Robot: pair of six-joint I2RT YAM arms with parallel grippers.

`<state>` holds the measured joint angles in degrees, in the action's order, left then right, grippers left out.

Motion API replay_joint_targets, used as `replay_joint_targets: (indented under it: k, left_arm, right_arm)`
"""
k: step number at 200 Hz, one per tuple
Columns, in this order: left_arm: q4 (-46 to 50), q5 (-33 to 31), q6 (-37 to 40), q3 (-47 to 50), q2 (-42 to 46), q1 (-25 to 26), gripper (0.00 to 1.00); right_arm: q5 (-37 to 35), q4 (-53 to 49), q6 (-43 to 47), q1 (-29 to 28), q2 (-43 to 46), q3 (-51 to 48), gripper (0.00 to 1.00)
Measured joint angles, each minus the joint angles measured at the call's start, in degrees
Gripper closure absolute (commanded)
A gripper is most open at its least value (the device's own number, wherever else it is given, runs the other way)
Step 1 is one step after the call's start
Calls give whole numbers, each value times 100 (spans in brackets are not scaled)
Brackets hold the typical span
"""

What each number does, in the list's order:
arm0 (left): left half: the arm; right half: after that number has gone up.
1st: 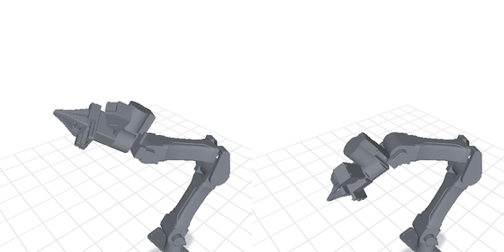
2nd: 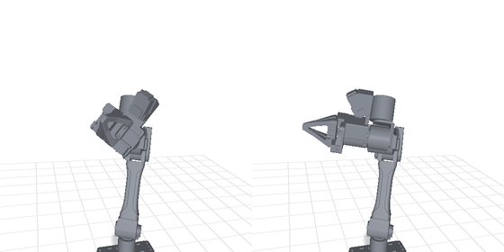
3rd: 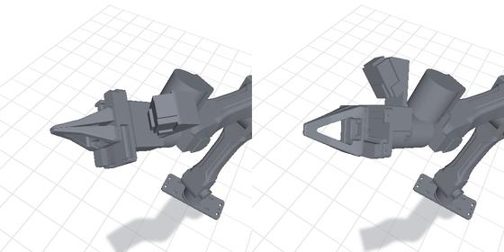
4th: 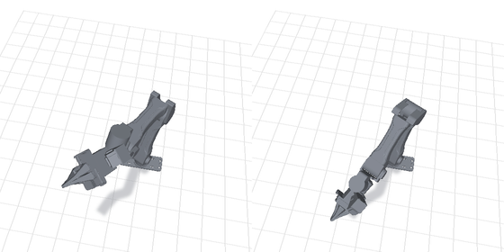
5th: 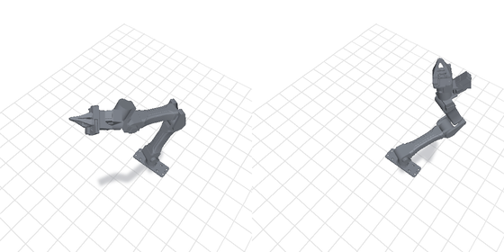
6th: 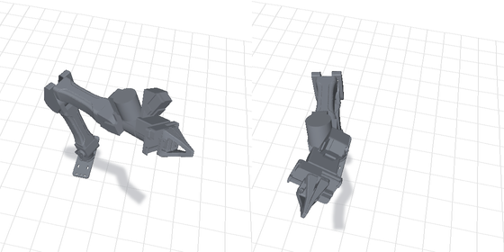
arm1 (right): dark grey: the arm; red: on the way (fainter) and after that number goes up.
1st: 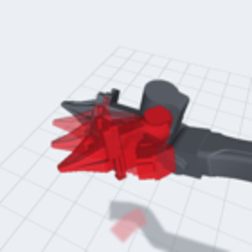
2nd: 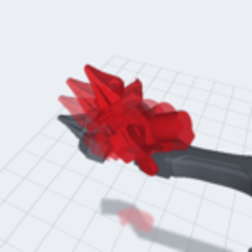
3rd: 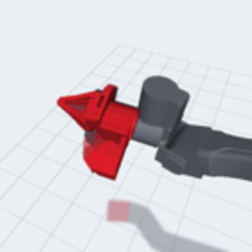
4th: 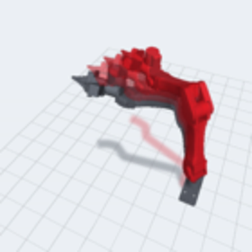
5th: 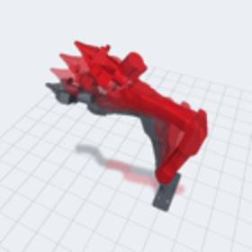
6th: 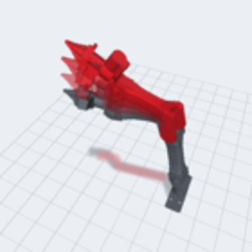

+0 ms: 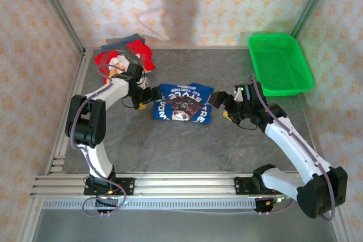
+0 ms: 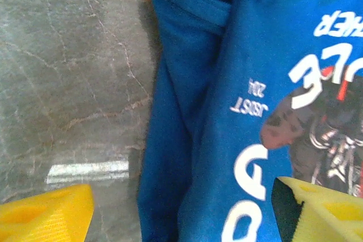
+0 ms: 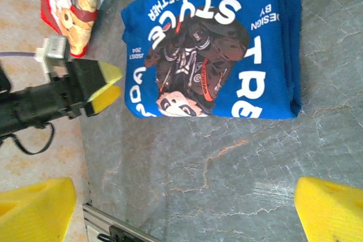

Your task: Fold and stack the t-shirts

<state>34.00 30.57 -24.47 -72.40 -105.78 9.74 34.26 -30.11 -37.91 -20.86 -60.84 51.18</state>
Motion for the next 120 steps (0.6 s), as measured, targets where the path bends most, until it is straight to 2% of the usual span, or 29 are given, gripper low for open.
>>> replay_joint_targets:
  k: [40,79,102,120]
  left_arm:
    - [-164,-105,13,-332,-544,260,18]
    - [-127,-254,24,-1119,-1169,675,23]
    - [160,-540,59,-1519,-1438,866,30]
    - [334,-739,39,-1650,-1541,901,43]
  right_arm:
    - [-4,48,-125,0,192,-149,2]
    - [-20,42,-122,0,225,-160,1]
    - [-28,2,-98,0,245,-160,1]
    - [-42,-74,-81,0,302,-144,1]
